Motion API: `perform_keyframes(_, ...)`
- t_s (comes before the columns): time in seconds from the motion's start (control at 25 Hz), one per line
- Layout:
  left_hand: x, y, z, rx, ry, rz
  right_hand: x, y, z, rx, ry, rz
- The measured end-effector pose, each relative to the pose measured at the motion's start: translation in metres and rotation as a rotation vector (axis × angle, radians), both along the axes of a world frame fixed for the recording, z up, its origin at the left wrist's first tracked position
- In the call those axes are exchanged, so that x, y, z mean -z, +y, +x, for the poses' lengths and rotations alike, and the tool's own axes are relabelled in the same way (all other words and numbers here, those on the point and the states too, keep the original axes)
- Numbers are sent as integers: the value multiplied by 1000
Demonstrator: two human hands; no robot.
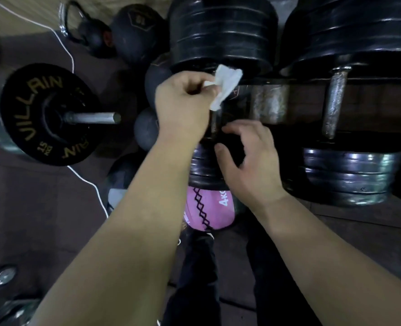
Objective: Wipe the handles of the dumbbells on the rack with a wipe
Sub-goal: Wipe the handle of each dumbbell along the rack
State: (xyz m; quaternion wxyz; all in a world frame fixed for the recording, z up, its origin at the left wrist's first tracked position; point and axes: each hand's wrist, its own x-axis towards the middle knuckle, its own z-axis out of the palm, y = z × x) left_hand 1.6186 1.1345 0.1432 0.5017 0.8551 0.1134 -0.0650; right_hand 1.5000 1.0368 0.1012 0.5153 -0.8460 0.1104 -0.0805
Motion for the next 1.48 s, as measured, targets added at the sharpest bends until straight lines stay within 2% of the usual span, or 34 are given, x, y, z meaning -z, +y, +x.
perform_keyframes(0.08,4,30,4,-38,37,38,5,20,9,-13,32,-79)
perform_keyframes(0.2,20,56,9,17,145,79,8,33,12,40,68,-205)
perform_keyframes(0.4,37,56,29,272,409,229,9,39,12,115,34,-226)
perform_keyframes(0.52,37,44,47,322,535,143,10,41,12,134,42,-235)
perform_keyframes(0.68,47,38,55,211,410,-67,10,43,10,165,50,-249)
perform_keyframes(0.88,57,59,48,297,491,-369,13,43,11,165,50,-287)
perform_keyframes(1.08,66,61,45,431,364,-232,15,44,11,198,47,-293)
perform_keyframes(1.24,70,59,47,479,371,-163,16,44,11,207,24,-297)
perform_keyframes(1.48,90,56,58,235,164,-268,19,44,12,227,2,-311)
